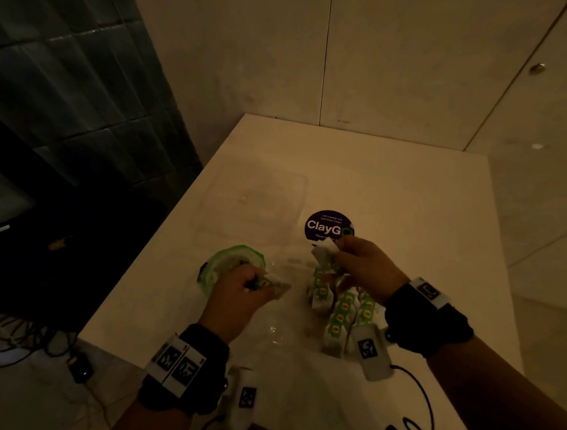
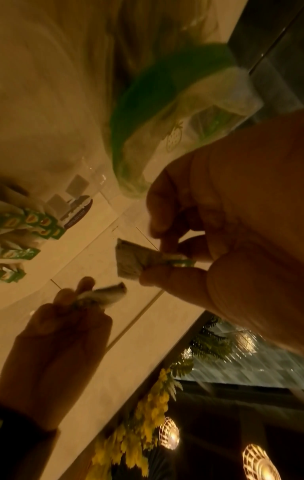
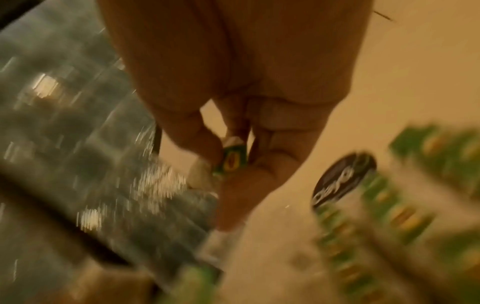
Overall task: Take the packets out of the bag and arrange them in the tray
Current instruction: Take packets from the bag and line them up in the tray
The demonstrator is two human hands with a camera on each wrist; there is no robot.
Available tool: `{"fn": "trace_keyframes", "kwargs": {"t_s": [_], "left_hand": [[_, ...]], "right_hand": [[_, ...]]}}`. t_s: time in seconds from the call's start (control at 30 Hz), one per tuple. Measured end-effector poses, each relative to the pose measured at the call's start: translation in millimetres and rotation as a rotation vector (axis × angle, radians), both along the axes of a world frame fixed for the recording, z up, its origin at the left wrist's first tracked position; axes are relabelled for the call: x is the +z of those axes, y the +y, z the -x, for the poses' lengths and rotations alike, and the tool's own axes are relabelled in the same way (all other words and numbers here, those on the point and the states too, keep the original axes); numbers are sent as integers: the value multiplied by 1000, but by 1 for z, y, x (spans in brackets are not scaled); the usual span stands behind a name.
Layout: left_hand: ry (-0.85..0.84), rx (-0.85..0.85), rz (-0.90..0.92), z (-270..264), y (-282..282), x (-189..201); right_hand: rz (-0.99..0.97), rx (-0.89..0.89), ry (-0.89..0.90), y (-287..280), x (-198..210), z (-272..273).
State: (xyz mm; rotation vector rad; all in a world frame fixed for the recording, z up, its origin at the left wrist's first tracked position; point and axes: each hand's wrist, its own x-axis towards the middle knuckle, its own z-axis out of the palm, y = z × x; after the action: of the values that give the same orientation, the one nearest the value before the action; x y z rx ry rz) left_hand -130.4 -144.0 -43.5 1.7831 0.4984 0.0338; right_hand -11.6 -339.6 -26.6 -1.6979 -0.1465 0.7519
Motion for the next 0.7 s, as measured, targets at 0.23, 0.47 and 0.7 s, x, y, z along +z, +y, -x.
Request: {"fn": "trace_keyframes", "kwargs": {"t_s": [0.23,0.47,0.7], "left_hand": [[122,-91,122,0,-13,-6],[127,-165,-106,-4,-23,-18],[173,-303,-329,-4,-37,-37]], "right_hand": [[701,698,-436,10,-32,1],[789,734,-432,26,-52,1],[905,841,-650,32,-43,3]]}}
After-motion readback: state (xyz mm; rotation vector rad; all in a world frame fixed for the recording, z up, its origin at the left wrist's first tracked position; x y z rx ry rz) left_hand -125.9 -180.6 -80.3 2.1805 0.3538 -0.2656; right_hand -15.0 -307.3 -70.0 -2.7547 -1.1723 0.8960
